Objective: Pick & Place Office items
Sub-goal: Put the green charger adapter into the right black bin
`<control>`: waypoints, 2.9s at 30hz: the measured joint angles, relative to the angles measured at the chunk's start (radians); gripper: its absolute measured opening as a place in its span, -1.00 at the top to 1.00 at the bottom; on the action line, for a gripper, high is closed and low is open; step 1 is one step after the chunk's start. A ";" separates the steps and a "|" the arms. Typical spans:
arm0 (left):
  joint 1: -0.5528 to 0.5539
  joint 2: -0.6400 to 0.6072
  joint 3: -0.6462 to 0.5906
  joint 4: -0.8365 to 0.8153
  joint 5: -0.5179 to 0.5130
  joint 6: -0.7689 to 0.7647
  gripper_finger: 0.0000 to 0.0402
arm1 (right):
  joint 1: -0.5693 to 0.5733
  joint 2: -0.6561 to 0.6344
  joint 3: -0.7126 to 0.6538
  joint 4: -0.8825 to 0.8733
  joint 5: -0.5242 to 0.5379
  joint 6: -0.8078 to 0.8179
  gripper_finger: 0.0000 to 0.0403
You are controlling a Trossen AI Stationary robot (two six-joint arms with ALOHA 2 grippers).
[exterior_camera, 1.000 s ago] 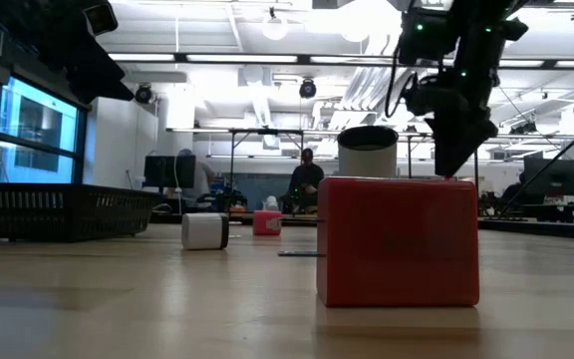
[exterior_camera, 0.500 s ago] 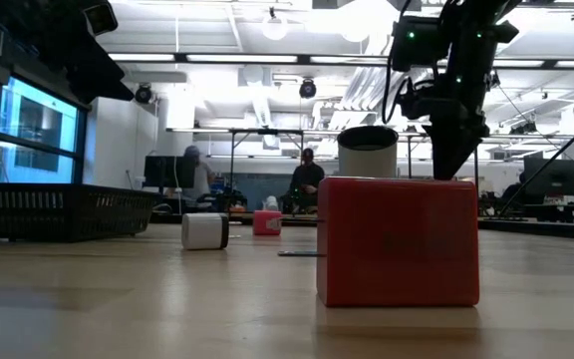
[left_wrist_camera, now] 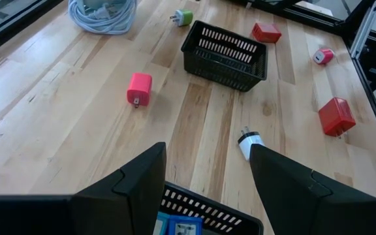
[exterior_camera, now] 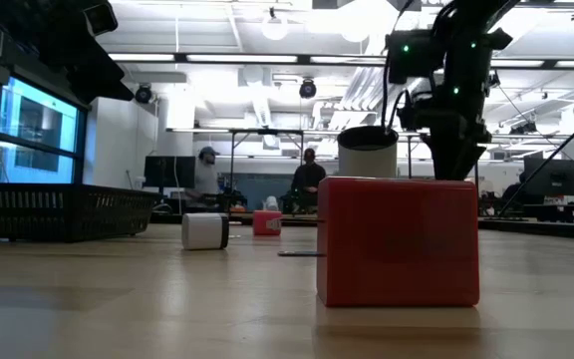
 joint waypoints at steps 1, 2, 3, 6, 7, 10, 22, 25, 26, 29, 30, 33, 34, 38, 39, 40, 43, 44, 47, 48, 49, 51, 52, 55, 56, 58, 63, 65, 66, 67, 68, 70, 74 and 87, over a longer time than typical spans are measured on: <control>0.000 0.000 0.000 0.000 0.000 0.000 -0.07 | 0.002 0.014 0.000 0.002 -0.001 0.000 -0.21; 0.000 0.000 0.000 0.001 0.000 0.000 -0.07 | 0.002 0.026 0.000 0.006 -0.001 0.000 -0.21; 0.000 0.000 0.000 0.000 0.000 0.000 -0.07 | 0.002 0.037 0.000 0.008 -0.003 0.000 -0.21; 0.000 0.000 0.000 0.000 0.000 0.000 -0.07 | 0.002 0.065 0.000 0.018 -0.004 -0.001 -0.21; 0.000 0.000 0.000 0.000 0.000 0.000 -0.07 | 0.002 0.071 0.000 0.024 -0.005 -0.001 -0.21; 0.000 0.000 0.000 0.000 0.000 0.000 -0.07 | 0.003 0.088 0.000 0.041 -0.005 -0.005 -0.21; 0.000 0.000 0.000 0.000 0.000 0.000 -0.07 | 0.006 0.140 0.000 0.054 -0.026 -0.008 -0.21; 0.000 0.000 0.000 0.000 0.000 0.000 -0.07 | 0.002 0.136 0.000 0.052 -0.010 -0.004 -0.21; 0.000 0.000 0.000 0.000 0.000 0.000 -0.07 | -0.002 0.131 0.000 0.053 -0.008 -0.004 -0.21; 0.000 0.000 0.000 0.001 0.000 0.000 -0.07 | -0.006 0.128 0.000 0.054 -0.004 -0.003 -0.21; 0.000 0.000 0.000 0.000 0.000 0.000 -0.07 | -0.006 0.128 0.000 0.054 -0.001 -0.004 -0.21; 0.000 0.000 0.000 0.000 0.000 0.000 -0.07 | -0.005 0.128 0.000 0.056 -0.004 -0.021 -0.21; 0.000 0.000 0.000 0.000 0.000 0.000 -0.07 | -0.005 0.128 0.000 0.056 -0.004 -0.023 -0.21; 0.000 0.000 0.000 0.000 0.000 0.000 -0.07 | -0.005 0.114 0.000 0.058 -0.004 -0.027 -0.21; 0.000 0.000 0.000 0.000 0.000 0.000 -0.07 | -0.005 0.107 0.000 0.058 -0.004 -0.027 -0.21; 0.000 0.000 0.000 0.000 0.000 0.000 -0.07 | -0.005 0.100 0.000 0.059 -0.004 -0.027 -0.21; 0.000 0.000 0.000 0.000 0.000 0.000 -0.07 | -0.005 0.083 0.000 0.059 -0.004 -0.041 -0.21; 0.000 0.000 0.000 0.000 0.000 0.000 -0.07 | -0.005 0.080 0.000 0.059 -0.005 -0.054 -0.21; 0.000 0.000 0.000 0.000 0.000 0.000 -0.07 | 0.001 0.080 0.000 0.049 -0.012 -0.087 -0.21; 0.000 0.000 0.000 0.000 0.000 0.000 -0.07 | 0.002 0.080 0.000 0.047 -0.013 -0.099 -0.21; 0.000 0.000 0.000 0.000 0.000 0.000 -0.07 | 0.005 0.080 0.000 0.048 -0.015 -0.111 -0.21; 0.000 0.000 0.000 0.000 0.000 0.000 -0.07 | 0.012 0.080 0.000 0.048 -0.017 -0.137 -0.21; 0.000 0.000 0.000 0.000 0.000 0.000 -0.07 | 0.017 0.080 0.000 0.048 -0.019 -0.153 -0.21; 0.000 0.000 0.000 0.000 0.000 0.000 -0.07 | 0.030 0.080 0.000 0.046 -0.020 -0.203 -0.21; 0.000 0.000 0.000 0.000 0.000 0.000 -0.07 | 0.035 0.080 0.000 0.044 -0.019 -0.224 -0.21; 0.000 0.000 0.000 0.000 0.000 0.000 -0.07 | 0.043 0.080 0.000 0.042 -0.019 -0.264 -0.21; 0.000 0.000 0.000 0.000 0.000 0.000 -0.07 | 0.048 0.080 -0.001 0.032 -0.005 -0.282 -0.21; 0.000 0.000 0.000 0.000 0.000 0.000 -0.07 | 0.048 0.080 -0.001 0.030 0.007 -0.272 -0.21; 0.000 0.000 0.000 0.000 0.000 0.000 -0.07 | 0.048 0.080 0.000 0.030 0.007 -0.265 -0.21; 0.000 0.000 0.000 0.000 0.000 0.000 -0.07 | 0.048 0.080 -0.001 0.030 0.008 -0.258 -0.21; 0.000 0.000 0.000 0.000 0.000 0.000 -0.07 | 0.048 0.080 -0.001 0.030 0.010 -0.250 -0.21; 0.000 0.000 0.000 0.000 0.000 0.000 -0.07 | 0.048 0.080 -0.001 0.030 0.027 -0.229 -0.21; 0.000 0.000 0.000 0.000 0.000 0.000 -0.07 | 0.048 0.080 -0.001 0.030 0.034 -0.201 -0.21; 0.000 0.000 0.000 0.000 0.000 0.000 -0.07 | 0.041 0.091 -0.042 0.089 0.048 -0.177 -0.21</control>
